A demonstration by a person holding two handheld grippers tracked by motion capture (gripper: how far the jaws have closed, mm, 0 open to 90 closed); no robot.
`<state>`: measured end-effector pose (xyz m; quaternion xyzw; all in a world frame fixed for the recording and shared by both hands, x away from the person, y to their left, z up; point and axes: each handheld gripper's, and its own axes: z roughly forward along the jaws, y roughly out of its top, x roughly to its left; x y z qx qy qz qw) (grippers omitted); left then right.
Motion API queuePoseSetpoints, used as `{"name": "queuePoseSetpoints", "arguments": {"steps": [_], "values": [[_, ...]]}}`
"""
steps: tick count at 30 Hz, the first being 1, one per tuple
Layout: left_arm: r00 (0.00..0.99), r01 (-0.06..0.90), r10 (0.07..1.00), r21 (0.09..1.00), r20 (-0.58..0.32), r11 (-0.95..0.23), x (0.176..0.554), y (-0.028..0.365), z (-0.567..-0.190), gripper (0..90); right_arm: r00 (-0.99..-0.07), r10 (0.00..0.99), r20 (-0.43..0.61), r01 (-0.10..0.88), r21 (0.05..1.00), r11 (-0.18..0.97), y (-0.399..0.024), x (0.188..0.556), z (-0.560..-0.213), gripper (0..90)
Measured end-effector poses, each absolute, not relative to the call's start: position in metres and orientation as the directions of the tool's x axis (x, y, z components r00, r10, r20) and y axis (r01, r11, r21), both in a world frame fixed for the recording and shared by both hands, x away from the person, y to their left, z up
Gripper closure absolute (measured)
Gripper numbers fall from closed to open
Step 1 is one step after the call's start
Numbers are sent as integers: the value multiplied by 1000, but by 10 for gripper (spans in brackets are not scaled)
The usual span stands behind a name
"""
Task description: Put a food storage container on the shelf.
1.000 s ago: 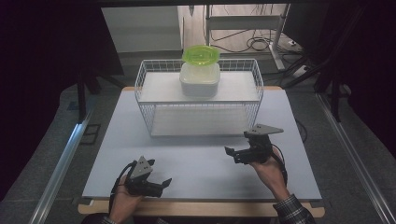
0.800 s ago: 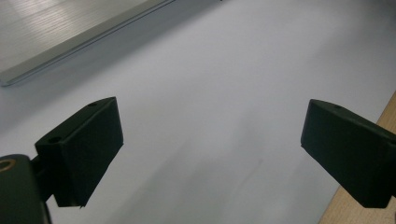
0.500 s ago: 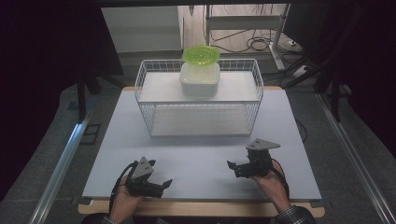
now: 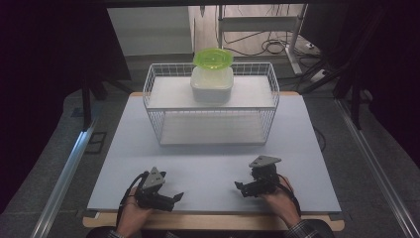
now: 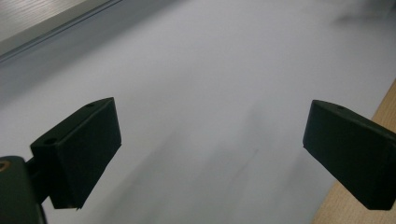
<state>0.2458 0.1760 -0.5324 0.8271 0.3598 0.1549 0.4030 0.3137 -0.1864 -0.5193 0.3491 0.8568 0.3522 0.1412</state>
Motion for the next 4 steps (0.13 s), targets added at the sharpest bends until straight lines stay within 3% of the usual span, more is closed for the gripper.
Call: {"name": "queuePoseSetpoints", "arguments": {"steps": [4], "values": [[692,472,721,779,-38,-413,246,176,-532,41,-716,697,15,507,698,506,-185,314,-522,4]]}}
